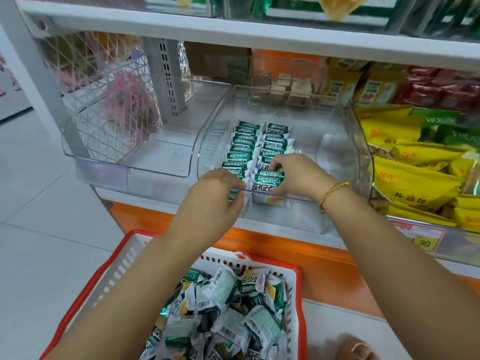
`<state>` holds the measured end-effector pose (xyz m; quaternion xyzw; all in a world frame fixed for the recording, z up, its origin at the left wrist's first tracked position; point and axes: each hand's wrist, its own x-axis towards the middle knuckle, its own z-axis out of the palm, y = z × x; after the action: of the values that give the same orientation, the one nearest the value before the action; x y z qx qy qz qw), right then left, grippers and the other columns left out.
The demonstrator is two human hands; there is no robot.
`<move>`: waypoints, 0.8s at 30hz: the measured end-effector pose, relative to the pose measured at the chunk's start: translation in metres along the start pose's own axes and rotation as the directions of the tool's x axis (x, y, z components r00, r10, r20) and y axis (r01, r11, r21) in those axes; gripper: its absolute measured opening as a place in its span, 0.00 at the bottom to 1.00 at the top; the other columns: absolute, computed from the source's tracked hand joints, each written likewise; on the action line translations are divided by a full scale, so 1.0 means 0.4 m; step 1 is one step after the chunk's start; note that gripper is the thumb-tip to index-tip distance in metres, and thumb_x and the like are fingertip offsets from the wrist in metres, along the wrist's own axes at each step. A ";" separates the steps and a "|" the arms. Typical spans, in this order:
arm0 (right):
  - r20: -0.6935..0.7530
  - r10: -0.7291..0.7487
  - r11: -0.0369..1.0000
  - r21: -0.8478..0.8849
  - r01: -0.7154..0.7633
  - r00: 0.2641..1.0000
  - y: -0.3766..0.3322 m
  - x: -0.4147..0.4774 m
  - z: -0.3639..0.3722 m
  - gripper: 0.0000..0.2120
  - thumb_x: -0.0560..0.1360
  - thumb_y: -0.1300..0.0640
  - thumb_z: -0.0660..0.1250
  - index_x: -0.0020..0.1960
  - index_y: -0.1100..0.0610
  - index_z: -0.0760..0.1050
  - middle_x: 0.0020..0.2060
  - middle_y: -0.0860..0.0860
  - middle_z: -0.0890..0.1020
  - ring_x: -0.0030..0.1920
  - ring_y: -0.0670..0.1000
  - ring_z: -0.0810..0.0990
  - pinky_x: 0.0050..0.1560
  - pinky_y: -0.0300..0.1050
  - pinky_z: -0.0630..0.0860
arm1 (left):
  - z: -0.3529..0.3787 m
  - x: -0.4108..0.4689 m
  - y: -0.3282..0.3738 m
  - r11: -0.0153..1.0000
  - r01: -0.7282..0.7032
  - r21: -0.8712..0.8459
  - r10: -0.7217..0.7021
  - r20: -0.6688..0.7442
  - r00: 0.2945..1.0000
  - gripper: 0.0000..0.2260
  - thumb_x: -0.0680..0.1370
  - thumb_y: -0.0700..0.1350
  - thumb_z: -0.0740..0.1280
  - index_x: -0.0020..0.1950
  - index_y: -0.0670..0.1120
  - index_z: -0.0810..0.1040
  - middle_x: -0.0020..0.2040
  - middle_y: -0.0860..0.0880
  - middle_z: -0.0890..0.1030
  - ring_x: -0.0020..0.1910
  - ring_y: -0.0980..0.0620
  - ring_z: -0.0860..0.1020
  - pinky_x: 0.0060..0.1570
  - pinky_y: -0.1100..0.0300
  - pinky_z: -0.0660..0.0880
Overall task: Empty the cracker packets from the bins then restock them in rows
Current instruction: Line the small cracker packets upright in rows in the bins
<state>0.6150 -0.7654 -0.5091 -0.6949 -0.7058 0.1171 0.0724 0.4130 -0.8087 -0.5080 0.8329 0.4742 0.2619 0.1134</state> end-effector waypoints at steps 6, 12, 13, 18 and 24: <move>-0.082 0.011 0.993 -0.113 -0.020 0.997 0.004 -0.010 -0.014 0.45 0.63 0.48 0.80 0.74 0.52 0.61 0.68 0.55 0.66 0.68 0.56 0.64 0.67 0.49 0.66 | 0.000 0.003 -0.005 1.000 -0.010 -0.007 0.010 0.014 1.000 0.10 0.78 0.42 0.65 0.57 0.46 0.81 0.55 0.49 0.80 0.55 0.52 0.75 0.48 0.70 0.64; -0.038 0.024 0.989 -0.146 -0.029 0.999 0.005 0.000 0.005 0.37 0.64 0.43 0.77 0.67 0.57 0.69 0.60 0.56 0.76 0.59 0.56 0.74 0.57 0.46 0.72 | 0.001 -0.003 -0.001 1.000 -0.010 -0.004 0.010 0.019 1.000 0.11 0.78 0.42 0.65 0.58 0.45 0.80 0.56 0.48 0.79 0.56 0.52 0.75 0.48 0.71 0.62; -0.029 0.027 0.990 -0.137 -0.030 0.999 0.005 0.003 0.008 0.37 0.64 0.42 0.77 0.66 0.57 0.69 0.59 0.57 0.76 0.59 0.56 0.73 0.57 0.46 0.72 | 0.001 -0.006 0.000 1.000 -0.009 -0.005 0.009 0.025 1.000 0.11 0.78 0.42 0.65 0.59 0.45 0.80 0.57 0.48 0.79 0.57 0.52 0.75 0.49 0.70 0.63; 0.034 0.044 0.998 -0.055 -0.042 0.998 0.012 0.011 0.017 0.51 0.61 0.40 0.78 0.75 0.55 0.58 0.72 0.57 0.63 0.72 0.57 0.60 0.71 0.48 0.64 | -0.003 -0.034 0.000 1.000 -0.009 0.002 0.009 0.042 0.999 0.17 0.78 0.42 0.65 0.67 0.47 0.75 0.65 0.48 0.74 0.64 0.52 0.71 0.56 0.73 0.58; 0.049 0.041 0.997 -0.066 -0.037 0.998 0.013 -0.002 -0.003 0.45 0.68 0.47 0.76 0.75 0.58 0.56 0.74 0.57 0.59 0.72 0.56 0.63 0.70 0.46 0.62 | -0.019 -0.072 -0.013 1.000 -0.006 -0.009 0.006 0.054 0.999 0.22 0.79 0.44 0.65 0.72 0.50 0.67 0.71 0.52 0.68 0.68 0.55 0.69 0.59 0.75 0.56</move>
<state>0.6204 -0.7660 -0.5093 -0.7075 -0.6971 0.1128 0.0296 0.3932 -0.8307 -0.5134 0.8405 0.4673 0.2418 0.1292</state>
